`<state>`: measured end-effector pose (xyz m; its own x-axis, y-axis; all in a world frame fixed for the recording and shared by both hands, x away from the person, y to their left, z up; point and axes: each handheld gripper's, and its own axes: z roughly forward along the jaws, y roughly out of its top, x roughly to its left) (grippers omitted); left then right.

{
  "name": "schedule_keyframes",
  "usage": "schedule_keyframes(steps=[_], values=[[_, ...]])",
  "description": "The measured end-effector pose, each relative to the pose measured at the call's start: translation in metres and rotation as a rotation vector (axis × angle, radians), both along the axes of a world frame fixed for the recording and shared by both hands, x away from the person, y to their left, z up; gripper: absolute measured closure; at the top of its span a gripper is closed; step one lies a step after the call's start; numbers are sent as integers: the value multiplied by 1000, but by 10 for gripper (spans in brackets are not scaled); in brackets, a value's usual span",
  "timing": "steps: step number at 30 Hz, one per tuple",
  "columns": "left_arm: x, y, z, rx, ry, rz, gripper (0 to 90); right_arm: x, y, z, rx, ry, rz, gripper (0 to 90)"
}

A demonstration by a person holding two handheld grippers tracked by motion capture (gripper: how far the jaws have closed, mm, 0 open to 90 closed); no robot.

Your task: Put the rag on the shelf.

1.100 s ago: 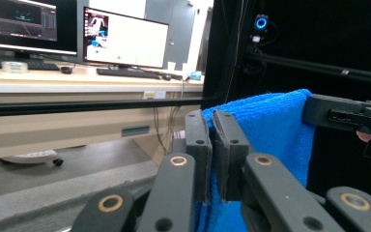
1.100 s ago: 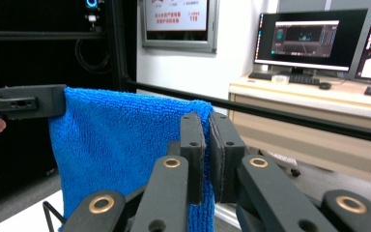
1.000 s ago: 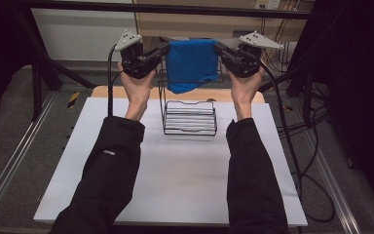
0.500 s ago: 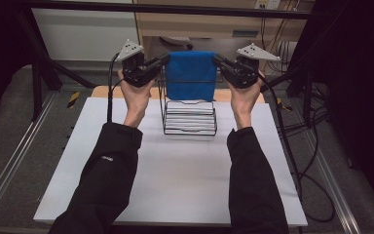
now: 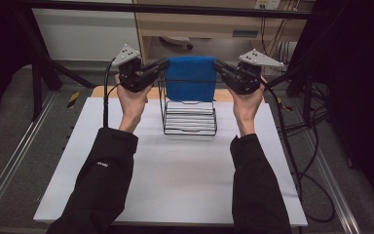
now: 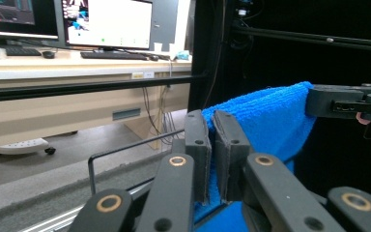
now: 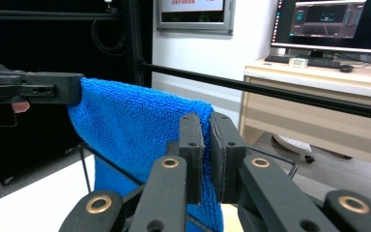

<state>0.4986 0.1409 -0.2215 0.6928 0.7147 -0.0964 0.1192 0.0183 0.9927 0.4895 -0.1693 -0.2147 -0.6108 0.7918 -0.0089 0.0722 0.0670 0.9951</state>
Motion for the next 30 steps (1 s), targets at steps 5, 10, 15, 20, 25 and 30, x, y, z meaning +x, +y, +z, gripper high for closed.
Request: schedule_keyframes(steps=[5,10,15,20,25,30], values=[[-6,2,1,12,11,-19,842,-8,-3,-1,-7,32,22,845],[-11,3,-1,25,47,-22,836,-12,-3,-4,-24,65,42,841],[-16,1,-10,58,71,-18,833,-16,-5,-10,-48,90,56,840],[-18,1,-18,86,100,-24,825,-19,-5,-18,-84,109,75,837],[-21,2,-23,130,129,-39,797,-20,-7,-24,-95,124,85,837],[-23,7,-18,128,168,-54,733,-21,-7,-28,-111,136,94,835]])
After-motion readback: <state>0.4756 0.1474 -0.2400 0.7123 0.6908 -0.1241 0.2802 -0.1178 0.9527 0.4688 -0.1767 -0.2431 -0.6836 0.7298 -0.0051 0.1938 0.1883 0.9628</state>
